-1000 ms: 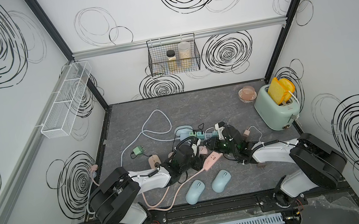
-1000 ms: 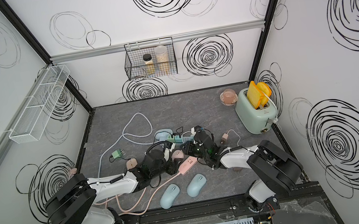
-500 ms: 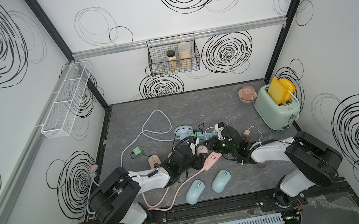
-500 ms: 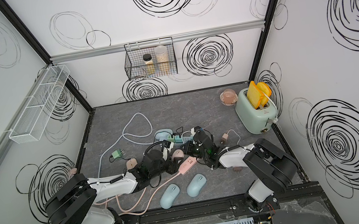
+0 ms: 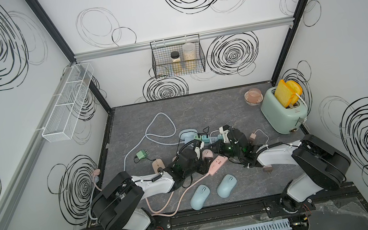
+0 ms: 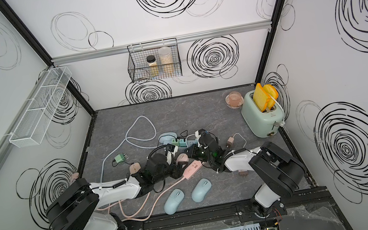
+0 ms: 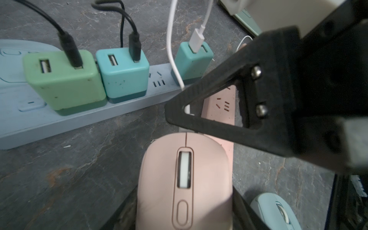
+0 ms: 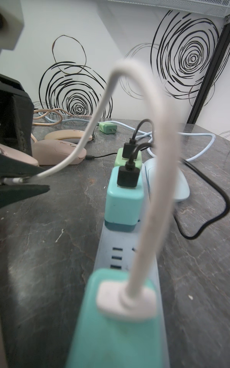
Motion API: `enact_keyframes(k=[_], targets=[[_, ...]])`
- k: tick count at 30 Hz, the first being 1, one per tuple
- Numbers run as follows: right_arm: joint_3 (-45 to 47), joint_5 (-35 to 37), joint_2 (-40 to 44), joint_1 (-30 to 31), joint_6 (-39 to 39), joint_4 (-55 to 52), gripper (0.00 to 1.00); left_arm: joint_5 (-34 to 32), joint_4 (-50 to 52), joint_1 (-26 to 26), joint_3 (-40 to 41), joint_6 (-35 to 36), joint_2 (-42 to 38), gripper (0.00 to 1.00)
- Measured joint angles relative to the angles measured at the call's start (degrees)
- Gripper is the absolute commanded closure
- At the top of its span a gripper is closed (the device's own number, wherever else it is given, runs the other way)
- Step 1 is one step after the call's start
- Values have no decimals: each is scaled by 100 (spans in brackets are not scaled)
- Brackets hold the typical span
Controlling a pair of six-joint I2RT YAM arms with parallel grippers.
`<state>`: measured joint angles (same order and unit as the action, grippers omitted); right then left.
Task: Unplug the wireless mouse
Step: Remove the power cord from the mouse.
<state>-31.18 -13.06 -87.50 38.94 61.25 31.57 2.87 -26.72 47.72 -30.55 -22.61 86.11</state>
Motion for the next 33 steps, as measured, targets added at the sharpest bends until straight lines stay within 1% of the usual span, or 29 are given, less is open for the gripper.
enact_keyframes(k=[9,22,30,33], targets=[[-236,-164,-175,-87,-214,-175,100,-109,173,0,-111,-83,87,100],[-442,-256,-262,-92,-437,-470,100,-153,848,26,-376,-299,68,100],[-614,-710,-273,-214,-841,-533,100,-199,1119,9,-424,-289,-166,100],[-584,-656,-271,-173,-798,-472,100,-208,1167,-28,-424,-293,-179,100]])
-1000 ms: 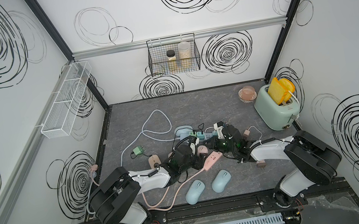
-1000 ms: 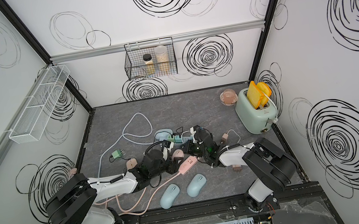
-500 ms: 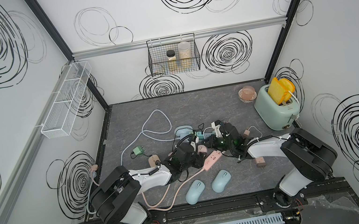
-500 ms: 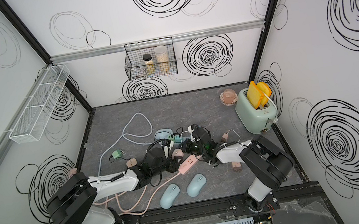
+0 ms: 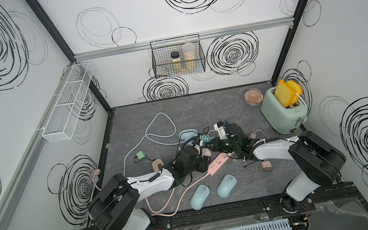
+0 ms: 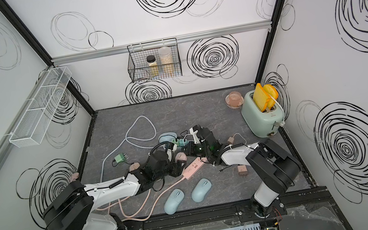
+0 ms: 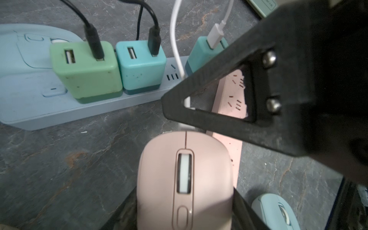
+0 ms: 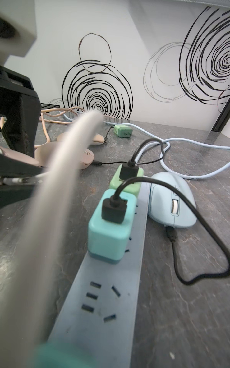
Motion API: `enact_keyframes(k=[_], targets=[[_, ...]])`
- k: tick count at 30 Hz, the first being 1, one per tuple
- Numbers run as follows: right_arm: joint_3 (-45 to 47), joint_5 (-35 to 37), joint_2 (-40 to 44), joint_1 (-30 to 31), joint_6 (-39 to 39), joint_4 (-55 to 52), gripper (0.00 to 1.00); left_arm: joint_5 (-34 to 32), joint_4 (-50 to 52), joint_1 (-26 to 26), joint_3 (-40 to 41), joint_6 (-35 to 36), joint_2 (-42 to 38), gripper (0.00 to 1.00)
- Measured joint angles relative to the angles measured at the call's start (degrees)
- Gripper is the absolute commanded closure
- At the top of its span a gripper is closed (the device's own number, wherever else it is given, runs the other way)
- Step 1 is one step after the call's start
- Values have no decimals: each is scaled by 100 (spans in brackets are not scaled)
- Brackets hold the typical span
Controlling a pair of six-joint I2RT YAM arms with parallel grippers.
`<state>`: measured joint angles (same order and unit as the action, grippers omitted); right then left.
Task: Unplug the wireless mouse
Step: Remove the power cord from the mouse.
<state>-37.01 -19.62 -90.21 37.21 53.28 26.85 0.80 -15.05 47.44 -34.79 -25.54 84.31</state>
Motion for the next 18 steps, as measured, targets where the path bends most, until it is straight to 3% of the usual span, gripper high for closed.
enact_keyframes(k=[7,13,18], targets=[[293,750,103,345,358,260,100,-98,203,120,-9,-92,-11,100],[-197,131,114,44,-101,-529,100,-243,92,153,-13,-131,-61,100],[42,-11,297,-33,-210,-391,100,-212,50,195,-13,-131,-94,100]])
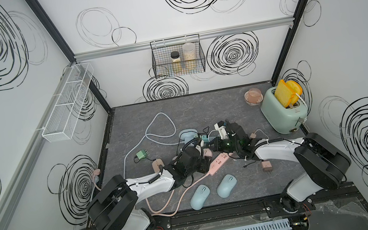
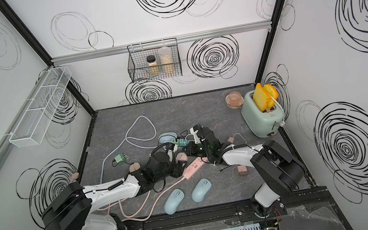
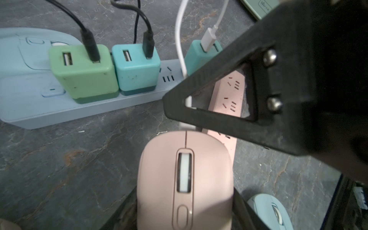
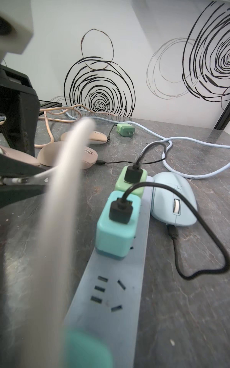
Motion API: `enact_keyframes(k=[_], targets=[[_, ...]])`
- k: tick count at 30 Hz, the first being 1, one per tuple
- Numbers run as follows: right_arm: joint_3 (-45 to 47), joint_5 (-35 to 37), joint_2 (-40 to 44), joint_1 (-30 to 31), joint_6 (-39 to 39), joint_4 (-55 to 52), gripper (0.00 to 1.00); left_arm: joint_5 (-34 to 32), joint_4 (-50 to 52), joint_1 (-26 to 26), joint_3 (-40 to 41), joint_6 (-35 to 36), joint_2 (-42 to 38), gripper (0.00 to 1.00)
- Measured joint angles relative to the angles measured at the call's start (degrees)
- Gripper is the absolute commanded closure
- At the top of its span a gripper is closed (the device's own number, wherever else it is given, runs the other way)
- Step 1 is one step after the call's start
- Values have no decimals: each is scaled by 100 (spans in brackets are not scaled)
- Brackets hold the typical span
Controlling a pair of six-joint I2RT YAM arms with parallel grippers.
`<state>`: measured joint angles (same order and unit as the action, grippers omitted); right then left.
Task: Unplug the wireless mouse
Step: Remove the power cord from the mouse.
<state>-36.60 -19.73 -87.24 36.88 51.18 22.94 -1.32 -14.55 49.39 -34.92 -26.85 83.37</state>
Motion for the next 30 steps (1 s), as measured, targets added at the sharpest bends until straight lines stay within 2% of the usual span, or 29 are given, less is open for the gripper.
enact_keyframes(k=[8,14,20,25,30], targets=[[313,903,96,413,332,411,100,31,153,46,-11,-59,31,100],[-343,358,-24,179,136,-398,100,-190,96,35,-9,-52,-74,100],[-162,122,-9,94,157,-190,100,-264,166,81,-9,4,-111,100],[321,704,146,367,468,385,100,-17,116,72,85,-61,-109,100],[420,1252,234,549,645,553,100,-13,48,70,85,-90,-98,100]])
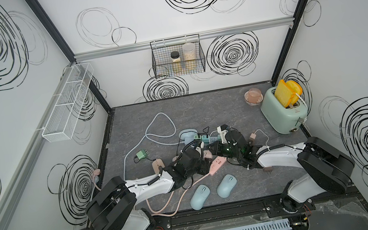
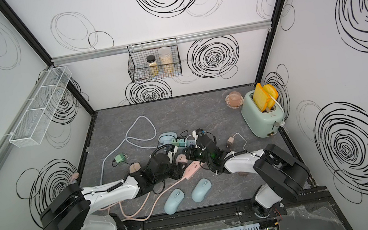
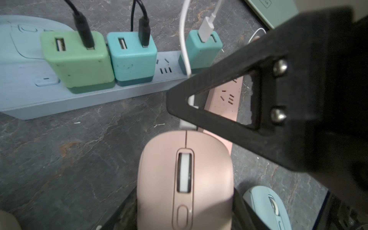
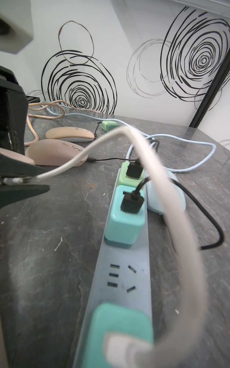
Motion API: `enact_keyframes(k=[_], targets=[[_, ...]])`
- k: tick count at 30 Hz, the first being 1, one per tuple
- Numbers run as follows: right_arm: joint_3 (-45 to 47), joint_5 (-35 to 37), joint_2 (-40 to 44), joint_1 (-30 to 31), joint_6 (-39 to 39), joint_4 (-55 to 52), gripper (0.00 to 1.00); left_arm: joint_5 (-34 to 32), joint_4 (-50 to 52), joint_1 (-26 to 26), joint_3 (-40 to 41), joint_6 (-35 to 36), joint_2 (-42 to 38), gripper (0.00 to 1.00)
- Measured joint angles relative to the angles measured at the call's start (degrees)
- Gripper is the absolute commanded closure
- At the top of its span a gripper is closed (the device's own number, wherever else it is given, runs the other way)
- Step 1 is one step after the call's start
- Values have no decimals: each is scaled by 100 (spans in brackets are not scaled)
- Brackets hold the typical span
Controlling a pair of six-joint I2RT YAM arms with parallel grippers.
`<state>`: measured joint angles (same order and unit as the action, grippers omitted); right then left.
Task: Unplug the wireless mouse
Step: Remove the power cord from the mouse, then place the mouse at the center of the board.
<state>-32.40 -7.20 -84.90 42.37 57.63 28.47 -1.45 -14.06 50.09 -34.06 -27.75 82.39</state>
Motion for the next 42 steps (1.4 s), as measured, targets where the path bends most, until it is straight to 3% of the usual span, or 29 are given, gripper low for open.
enact_keyframes(k=[5,10,16,19,22,26,30,35,42], targets=[[-334,-365,-107,-221,-103,-426,100,-33,-57,-68,81,-33,-26,100],[-339,-461,-210,-732,-131,-264,100,-116,581,-243,385,-46,-33,100],[-446,-551,-341,-640,-219,-133,100,-138,739,-275,415,-66,-33,100],[-570,-551,-372,-503,-289,-151,73,-153,776,-308,413,-66,-33,98],[-608,-551,-358,-435,-350,-195,43,-157,813,-330,350,-63,24,71],[-555,-476,-87,-420,-420,-452,31,-160,809,-343,245,-63,199,53],[-450,-363,557,-424,-476,-719,27,-162,809,-402,142,-61,328,42],[-317,-166,1513,-472,-590,-1047,24,-229,813,-518,68,-50,328,16],[85,-72,2376,-1010,-691,-1552,23,-227,807,-675,35,-37,234,6]])
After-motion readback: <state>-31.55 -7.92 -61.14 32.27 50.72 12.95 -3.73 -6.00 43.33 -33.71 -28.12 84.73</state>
